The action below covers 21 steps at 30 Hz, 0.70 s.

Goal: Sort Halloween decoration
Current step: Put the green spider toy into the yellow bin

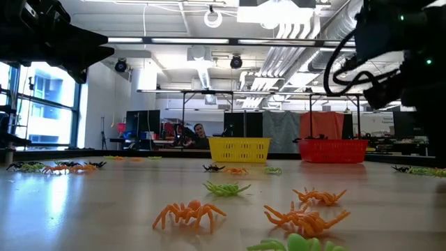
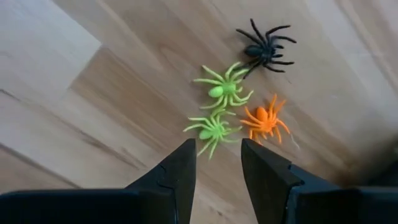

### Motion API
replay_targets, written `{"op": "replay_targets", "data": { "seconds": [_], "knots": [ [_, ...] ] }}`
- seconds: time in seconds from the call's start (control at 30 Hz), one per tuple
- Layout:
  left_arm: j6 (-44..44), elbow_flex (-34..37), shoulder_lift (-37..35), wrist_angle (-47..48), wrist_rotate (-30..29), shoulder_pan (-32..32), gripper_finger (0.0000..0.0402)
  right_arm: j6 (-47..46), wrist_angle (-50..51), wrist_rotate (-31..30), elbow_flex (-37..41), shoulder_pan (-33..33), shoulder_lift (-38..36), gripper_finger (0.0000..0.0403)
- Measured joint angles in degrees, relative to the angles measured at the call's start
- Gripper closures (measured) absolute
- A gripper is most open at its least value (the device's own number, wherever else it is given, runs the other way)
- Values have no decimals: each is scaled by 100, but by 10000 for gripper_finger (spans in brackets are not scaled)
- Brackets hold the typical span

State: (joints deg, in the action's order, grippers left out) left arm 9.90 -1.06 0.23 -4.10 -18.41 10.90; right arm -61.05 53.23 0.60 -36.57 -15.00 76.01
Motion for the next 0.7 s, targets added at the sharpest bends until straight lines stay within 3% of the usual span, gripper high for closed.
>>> {"op": "replay_targets", "data": {
  "seconds": [0.3, 0.7],
  "knots": [
    [0, 1, 0, 0, 0, 1, 273, 4, -998, 247, 643, 7, -39, 281],
    [-1, 2, 2, 2, 2, 0, 273, 2, -1045, 203, 686, 0, -22, 291]
  ]
}}
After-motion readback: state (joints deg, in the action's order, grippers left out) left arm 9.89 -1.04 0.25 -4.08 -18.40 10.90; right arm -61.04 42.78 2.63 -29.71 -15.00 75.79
